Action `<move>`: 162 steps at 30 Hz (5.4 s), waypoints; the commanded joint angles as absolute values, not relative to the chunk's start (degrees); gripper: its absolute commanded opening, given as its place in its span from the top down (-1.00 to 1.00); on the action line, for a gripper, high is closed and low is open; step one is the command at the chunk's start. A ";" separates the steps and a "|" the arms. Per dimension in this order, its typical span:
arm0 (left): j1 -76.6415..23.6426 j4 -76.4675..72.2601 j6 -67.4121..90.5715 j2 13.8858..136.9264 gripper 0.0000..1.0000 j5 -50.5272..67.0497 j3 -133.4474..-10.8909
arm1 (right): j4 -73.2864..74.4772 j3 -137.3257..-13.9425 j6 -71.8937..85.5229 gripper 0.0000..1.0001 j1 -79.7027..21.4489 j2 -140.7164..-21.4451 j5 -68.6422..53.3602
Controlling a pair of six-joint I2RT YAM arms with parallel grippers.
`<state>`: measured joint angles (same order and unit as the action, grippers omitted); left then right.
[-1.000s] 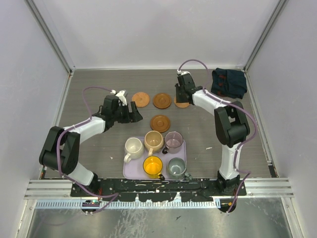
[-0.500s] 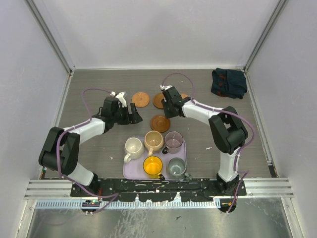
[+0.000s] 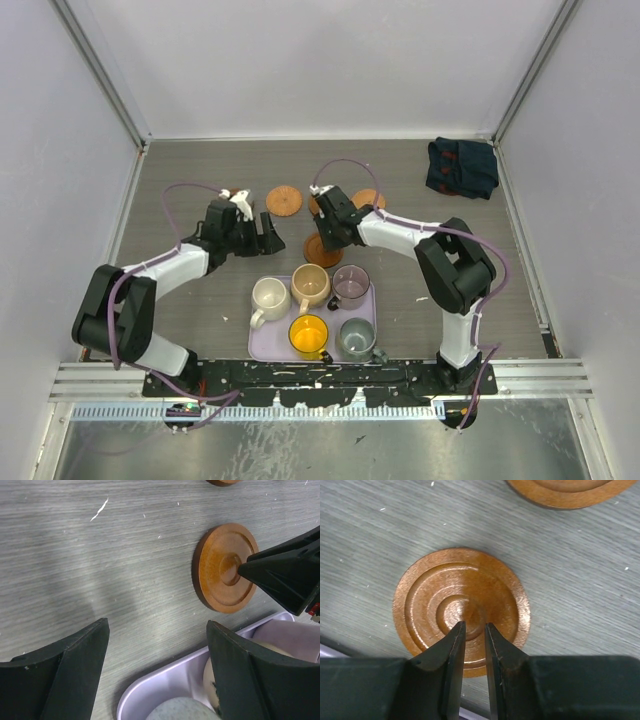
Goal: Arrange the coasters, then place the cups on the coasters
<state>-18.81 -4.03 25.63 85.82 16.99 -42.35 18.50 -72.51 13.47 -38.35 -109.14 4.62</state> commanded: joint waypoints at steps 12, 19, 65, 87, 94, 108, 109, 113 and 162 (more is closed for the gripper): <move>-19.00 1.74 23.12 75.71 -0.61 10.24 -37.82 | 16.78 -70.28 17.23 0.46 -39.26 -111.00 4.52; -19.00 1.60 23.19 75.51 -0.61 10.34 -37.71 | 17.78 -66.44 19.06 0.48 -36.71 -110.87 6.81; -19.00 -1.87 22.63 75.52 -0.67 7.96 -37.02 | 19.17 -81.65 19.68 0.53 -6.24 -121.43 14.56; -19.00 -2.96 22.85 74.29 -0.73 2.37 -36.69 | 16.91 -86.16 18.31 0.51 -6.20 -123.17 13.16; -18.99 -3.25 22.94 73.74 -0.82 0.75 -37.43 | 15.76 -83.94 17.41 0.41 -6.80 -117.11 13.97; -16.85 -5.69 20.85 74.93 -0.87 -7.43 -42.11 | 11.84 -79.29 15.64 0.35 -9.71 -105.75 7.22; -16.28 -6.16 20.92 75.39 -0.87 -7.50 -42.40 | 11.30 -78.92 15.46 0.35 -9.98 -105.73 6.54; -14.20 -7.64 21.53 77.58 -0.87 -6.66 -43.50 | 9.97 -78.02 14.60 0.35 -11.28 -106.52 4.19; -20.27 9.20 20.40 50.17 -0.90 -8.06 -34.98 | 12.18 -48.03 16.11 0.25 -14.93 -62.50 5.23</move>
<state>-19.27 7.81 19.07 53.25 -6.79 -35.88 11.31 -49.36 15.40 -14.90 -66.52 8.56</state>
